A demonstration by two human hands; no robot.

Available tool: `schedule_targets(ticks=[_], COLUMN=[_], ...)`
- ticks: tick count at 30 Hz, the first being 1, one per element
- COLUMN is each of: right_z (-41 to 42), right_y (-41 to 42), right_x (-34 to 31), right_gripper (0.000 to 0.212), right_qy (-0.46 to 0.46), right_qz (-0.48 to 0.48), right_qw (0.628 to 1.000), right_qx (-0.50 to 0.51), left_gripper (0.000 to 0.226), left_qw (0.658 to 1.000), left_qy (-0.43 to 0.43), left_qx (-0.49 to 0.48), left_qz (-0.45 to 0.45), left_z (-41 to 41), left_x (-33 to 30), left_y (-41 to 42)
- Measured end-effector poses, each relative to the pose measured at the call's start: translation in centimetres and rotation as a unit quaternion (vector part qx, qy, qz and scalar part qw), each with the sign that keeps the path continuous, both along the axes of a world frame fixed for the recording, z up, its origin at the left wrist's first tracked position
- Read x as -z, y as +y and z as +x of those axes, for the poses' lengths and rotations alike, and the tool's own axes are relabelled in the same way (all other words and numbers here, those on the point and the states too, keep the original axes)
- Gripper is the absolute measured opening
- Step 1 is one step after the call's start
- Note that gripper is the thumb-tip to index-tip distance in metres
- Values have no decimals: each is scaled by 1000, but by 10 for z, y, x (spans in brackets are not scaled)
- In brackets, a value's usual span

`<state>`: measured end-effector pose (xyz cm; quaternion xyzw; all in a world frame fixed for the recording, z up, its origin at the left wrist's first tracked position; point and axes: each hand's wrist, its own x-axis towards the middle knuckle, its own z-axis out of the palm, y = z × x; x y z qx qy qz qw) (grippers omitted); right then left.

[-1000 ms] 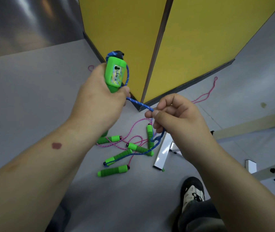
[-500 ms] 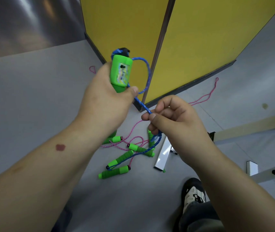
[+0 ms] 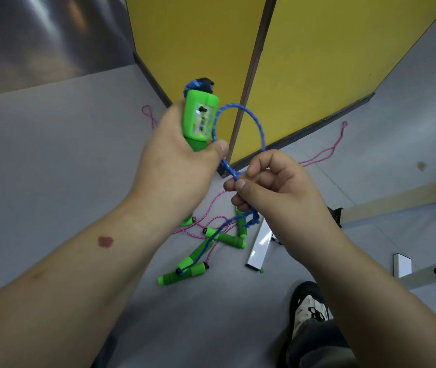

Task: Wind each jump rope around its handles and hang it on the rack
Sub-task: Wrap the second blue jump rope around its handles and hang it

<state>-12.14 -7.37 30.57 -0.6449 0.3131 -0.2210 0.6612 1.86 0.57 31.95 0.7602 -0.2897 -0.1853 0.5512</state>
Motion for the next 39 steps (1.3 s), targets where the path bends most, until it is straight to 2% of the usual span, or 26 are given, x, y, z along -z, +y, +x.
schedule_targets(ticks=[4,7,10,13,18,22,26,31,33,37,39], right_z=[-2,0,3,2,-1,-1,1,1,0,-2,-1], right_y=[-1,-1,-1,-1,-5,-5,-3,-1,-2,-6,-4], right_x=[1,2,3,3,8,9,7,5,5,6,6], right_gripper=[17,21,22,23,27,25,16,16,15,19,21], right_qy=[25,15,7,4,97,139,114,87,100,163,159], right_qz=[-17,-21,-35,-36,-46,-71,-80,-88,-82,-89,-90], right_qw=[1000,1000,999,999,994,987,990,992,991,981,982], right_qx=[-8,9,15,18,-8,-22,-14,-10,-22,-60,-55], left_gripper=[25,24,27,31,30,24,29,34,35,30,30], left_qw=[997,999,998,999,995,989,993,998,999,990,990], left_qy=[36,52,24,3,48,78,77,-11,-4,60,77], left_qx=[-59,-10,51,48,-41,-49,14,59,34,-29,-20], left_qz=[-26,-11,6,-5,-81,-118,-85,-15,-36,-121,-121], left_z=[13,3,-10,-9,15,20,7,-4,0,15,14], left_x=[-1,0,4,2,-5,-6,-1,-1,-1,-4,-2], left_y=[5,4,1,0,4,7,4,3,2,3,4])
